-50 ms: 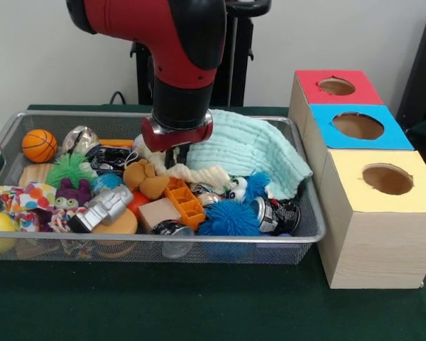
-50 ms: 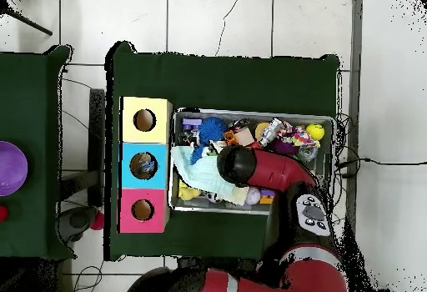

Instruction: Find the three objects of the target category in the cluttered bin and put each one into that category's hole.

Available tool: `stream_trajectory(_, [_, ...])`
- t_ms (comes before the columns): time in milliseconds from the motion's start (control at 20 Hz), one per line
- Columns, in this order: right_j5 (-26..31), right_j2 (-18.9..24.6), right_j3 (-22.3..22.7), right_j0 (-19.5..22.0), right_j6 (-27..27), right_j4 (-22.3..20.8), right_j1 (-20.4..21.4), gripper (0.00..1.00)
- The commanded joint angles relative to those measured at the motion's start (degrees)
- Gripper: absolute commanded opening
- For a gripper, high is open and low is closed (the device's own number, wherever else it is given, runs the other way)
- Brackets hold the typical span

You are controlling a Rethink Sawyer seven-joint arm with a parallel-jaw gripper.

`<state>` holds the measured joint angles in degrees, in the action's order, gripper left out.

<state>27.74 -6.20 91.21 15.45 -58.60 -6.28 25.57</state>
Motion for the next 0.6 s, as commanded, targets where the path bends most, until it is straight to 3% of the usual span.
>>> stream_trajectory(50, [-1.5,-5.0,-2.6,2.0,-3.1,-8.5,-0.3,0.0])
stream_trajectory(600, [2.6,-0.8,-5.3,10.0,5.0,-17.0,4.3,0.0])
